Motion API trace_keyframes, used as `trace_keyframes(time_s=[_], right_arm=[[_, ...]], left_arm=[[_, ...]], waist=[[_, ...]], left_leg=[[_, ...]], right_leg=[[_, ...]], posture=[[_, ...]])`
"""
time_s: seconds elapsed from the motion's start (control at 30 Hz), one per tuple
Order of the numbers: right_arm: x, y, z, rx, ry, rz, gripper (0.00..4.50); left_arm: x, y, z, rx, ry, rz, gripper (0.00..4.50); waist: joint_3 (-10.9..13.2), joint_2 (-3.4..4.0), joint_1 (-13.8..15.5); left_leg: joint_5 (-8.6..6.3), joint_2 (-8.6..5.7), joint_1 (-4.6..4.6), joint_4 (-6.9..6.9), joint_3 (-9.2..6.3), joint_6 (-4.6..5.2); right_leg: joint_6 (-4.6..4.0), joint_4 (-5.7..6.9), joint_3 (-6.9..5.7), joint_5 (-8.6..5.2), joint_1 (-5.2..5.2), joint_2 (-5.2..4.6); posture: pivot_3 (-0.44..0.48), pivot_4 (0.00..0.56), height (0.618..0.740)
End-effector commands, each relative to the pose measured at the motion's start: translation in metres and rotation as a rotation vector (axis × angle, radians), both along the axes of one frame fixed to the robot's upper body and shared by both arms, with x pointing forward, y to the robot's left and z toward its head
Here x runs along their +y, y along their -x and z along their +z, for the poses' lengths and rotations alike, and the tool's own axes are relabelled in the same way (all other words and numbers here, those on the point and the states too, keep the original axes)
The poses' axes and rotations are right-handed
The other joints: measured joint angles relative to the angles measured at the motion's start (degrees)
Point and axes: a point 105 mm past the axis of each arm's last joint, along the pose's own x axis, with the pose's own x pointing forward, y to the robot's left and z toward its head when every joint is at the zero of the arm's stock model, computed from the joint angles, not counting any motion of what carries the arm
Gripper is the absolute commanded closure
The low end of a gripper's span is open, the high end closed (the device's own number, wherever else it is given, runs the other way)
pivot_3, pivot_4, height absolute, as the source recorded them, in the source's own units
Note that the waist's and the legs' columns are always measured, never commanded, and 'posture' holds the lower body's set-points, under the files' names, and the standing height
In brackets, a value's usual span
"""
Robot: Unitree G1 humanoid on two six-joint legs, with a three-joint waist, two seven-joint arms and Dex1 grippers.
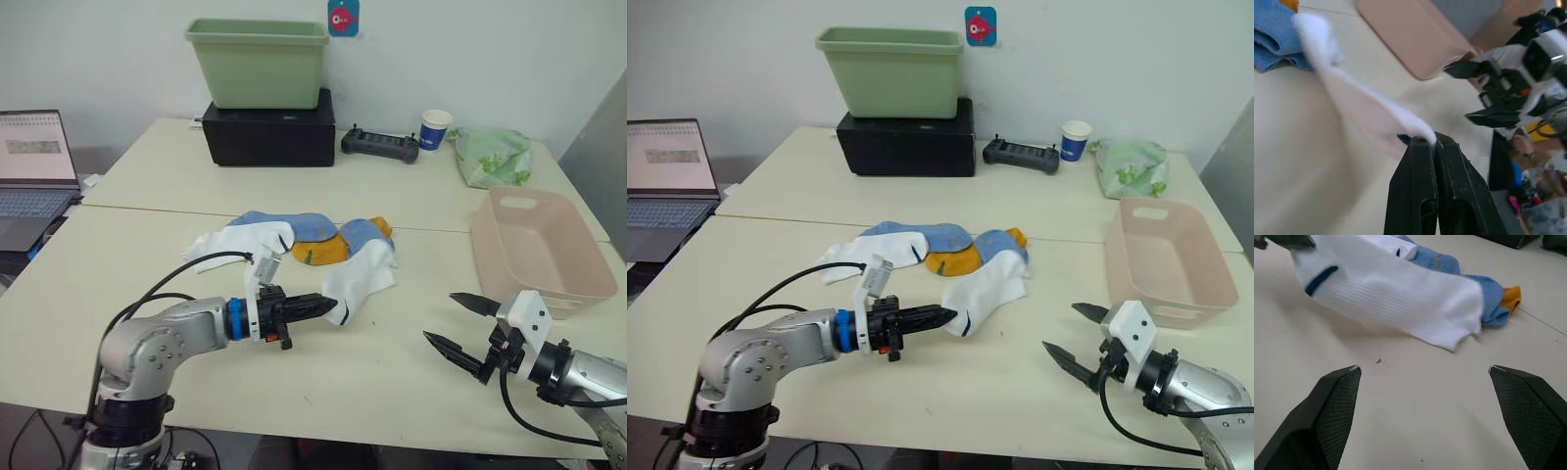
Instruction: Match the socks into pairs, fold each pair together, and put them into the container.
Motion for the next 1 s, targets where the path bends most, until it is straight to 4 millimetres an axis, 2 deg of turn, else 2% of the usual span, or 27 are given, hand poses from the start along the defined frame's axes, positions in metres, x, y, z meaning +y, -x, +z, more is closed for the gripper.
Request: trace_keyframes(time_s=[0.03,0.17,0.27,0.37,0.47,0.6,0.8,0.83,0.9,1.0], right_arm=[[0.012,-0.001,0.007,-0.013,-0.006,0.054,0.00],[0.029,-0.015,0.001,-0.003,-0.008,0.059,0.00],[0.040,-0.028,-0.002,0.012,-0.036,0.026,0.00],[0.057,-0.054,-0.013,0.038,-0.058,-0.034,0.00],[0.076,-0.073,-0.015,0.066,-0.106,-0.062,0.00],[0.098,-0.082,-0.019,0.113,-0.135,-0.038,0.00],[0.107,-0.092,-0.031,0.170,-0.142,-0.059,0.00],[0.109,-0.094,-0.034,0.190,-0.143,-0.062,0.39],[0.112,-0.096,-0.037,0.199,-0.139,-0.059,0.88],[0.115,-0.101,-0.038,0.179,-0.122,-0.067,2.00]], left_arm=[[0.023,0.008,-0.004,0.085,-0.003,0.076,4.47],[0.070,0.007,-0.048,0.188,-0.184,0.267,4.47],[0.087,0.013,-0.065,0.209,-0.256,0.304,4.47],[0.090,0.017,-0.072,0.186,-0.290,0.298,4.47],[0.086,0.014,-0.073,0.153,-0.293,0.294,4.47],[0.084,0.013,-0.075,0.132,-0.295,0.291,4.47],[0.086,0.016,-0.078,0.128,-0.302,0.295,4.47],[0.086,0.017,-0.078,0.127,-0.305,0.293,4.50],[0.087,0.018,-0.079,0.126,-0.311,0.291,4.50],[0.088,0.017,-0.080,0.124,-0.316,0.292,4.50]], waist=[[0.00,0.00,-0.09],[0.02,0.03,-0.66],[0.06,0.03,-0.48],[0.06,0.02,-0.27],[0.07,0.02,-0.05],[0.08,0.03,-0.04],[0.09,0.05,-0.24],[0.09,0.05,-0.25],[0.09,0.06,-0.32],[0.10,0.07,-0.36]], left_leg=[[0.00,0.01,0.00,0.00,-0.01,0.00],[-0.01,0.06,0.10,-0.05,-0.14,0.02],[-0.01,0.06,0.09,-0.06,-0.16,0.02],[-0.01,0.04,0.07,-0.06,-0.10,0.01],[0.00,0.01,0.04,-0.06,-0.04,0.00],[0.00,0.03,-0.02,-0.08,-0.05,0.00],[-0.01,0.04,-0.01,-0.08,-0.04,0.00],[-0.01,0.04,-0.01,-0.08,-0.04,0.00],[-0.01,0.05,-0.01,-0.09,-0.04,0.00],[-0.01,0.05,-0.01,-0.09,-0.04,0.00]], right_leg=[[0.02,0.00,0.01,-0.01,-0.01,0.00],[-0.01,0.10,0.04,-0.01,-0.06,0.13],[-0.12,0.17,0.00,-0.07,-0.12,0.12],[-0.14,0.16,0.03,-0.08,-0.17,0.06],[-0.15,0.16,0.01,-0.08,-0.24,-0.03],[-0.16,0.16,0.00,-0.09,-0.26,-0.02],[-0.16,0.18,0.00,-0.09,-0.27,-0.02],[-0.16,0.18,0.00,-0.09,-0.27,-0.02],[-0.16,0.20,0.00,-0.09,-0.28,0.00],[-0.16,0.23,0.01,-0.09,-0.31,0.00]], posture=[[0.000,0.150,0.696],[0.000,0.150,0.696],[0.000,0.150,0.696],[0.000,0.150,0.696],[0.000,0.150,0.696],[0.000,0.150,0.696],[0.000,0.150,0.696],[0.000,0.150,0.696],[0.000,0.150,0.696],[0.000,0.150,0.696]])
